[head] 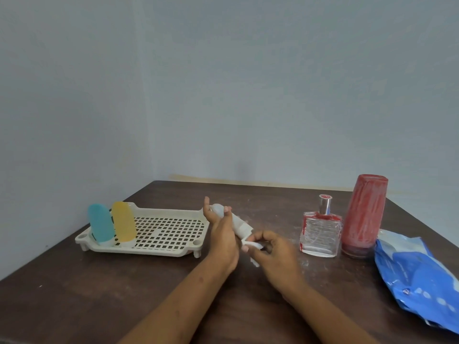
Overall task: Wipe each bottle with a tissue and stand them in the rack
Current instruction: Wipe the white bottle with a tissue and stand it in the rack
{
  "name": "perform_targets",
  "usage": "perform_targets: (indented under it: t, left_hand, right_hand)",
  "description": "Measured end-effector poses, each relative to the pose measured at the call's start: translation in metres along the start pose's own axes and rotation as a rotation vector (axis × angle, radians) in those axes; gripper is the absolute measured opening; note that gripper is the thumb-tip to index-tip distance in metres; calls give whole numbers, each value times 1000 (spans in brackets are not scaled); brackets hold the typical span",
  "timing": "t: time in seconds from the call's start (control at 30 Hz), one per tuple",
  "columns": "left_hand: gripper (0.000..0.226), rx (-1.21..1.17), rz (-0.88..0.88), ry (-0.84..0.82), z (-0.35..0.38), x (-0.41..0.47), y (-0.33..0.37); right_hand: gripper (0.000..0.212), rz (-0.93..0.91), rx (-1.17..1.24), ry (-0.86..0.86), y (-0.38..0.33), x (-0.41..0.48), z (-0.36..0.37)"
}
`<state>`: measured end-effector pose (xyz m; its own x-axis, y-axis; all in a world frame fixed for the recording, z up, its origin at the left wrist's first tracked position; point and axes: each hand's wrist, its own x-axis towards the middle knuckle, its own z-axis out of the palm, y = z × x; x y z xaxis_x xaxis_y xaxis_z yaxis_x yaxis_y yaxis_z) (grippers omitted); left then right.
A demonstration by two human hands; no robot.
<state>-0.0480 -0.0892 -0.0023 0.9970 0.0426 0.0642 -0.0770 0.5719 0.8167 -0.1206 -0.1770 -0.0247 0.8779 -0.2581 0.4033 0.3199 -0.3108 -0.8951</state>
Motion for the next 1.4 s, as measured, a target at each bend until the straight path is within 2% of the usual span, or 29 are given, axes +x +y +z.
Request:
perform_targets:
  t: [0.17, 0.3, 0.4, 0.5, 0.6, 0.83, 1.0, 1.23, 1.4]
  left_hand:
    - [40, -185, -101, -184, -5, -5, 7]
    - [31, -195, -169, -214, -8, -4, 5]
    - [38, -165, -210, -169, -9, -2, 2]
    - [48, -127, -224, -140, -11, 3, -1]
    - [55, -88, -243, -137, -11, 3, -1]
    - [57, -7, -246, -203, -12, 3, -7]
    - [62, 14, -235, -211, -12, 4, -7]
    - [64, 16, -251, -216, -11, 3, -9]
    - [66, 71, -241, -217, -12, 2, -5]
  right_hand:
    - [9, 10, -58, 115, 1, 6, -9]
    - [15, -19, -47, 172, -2, 7, -16]
    - [26, -126, -126, 126, -3, 5, -15]
    - [22, -258, -312, 47, -3, 3, -12]
    - [21, -295, -360, -23, -3, 3, -10]
    - [21, -341, -421, 14, -5, 3, -9]
    - [25, -459, -525, -116, -9, -2, -6]
    - [22, -373, -503, -30, -11, -1, -11]
    - [22, -428, -560, -169, -13, -5, -5]
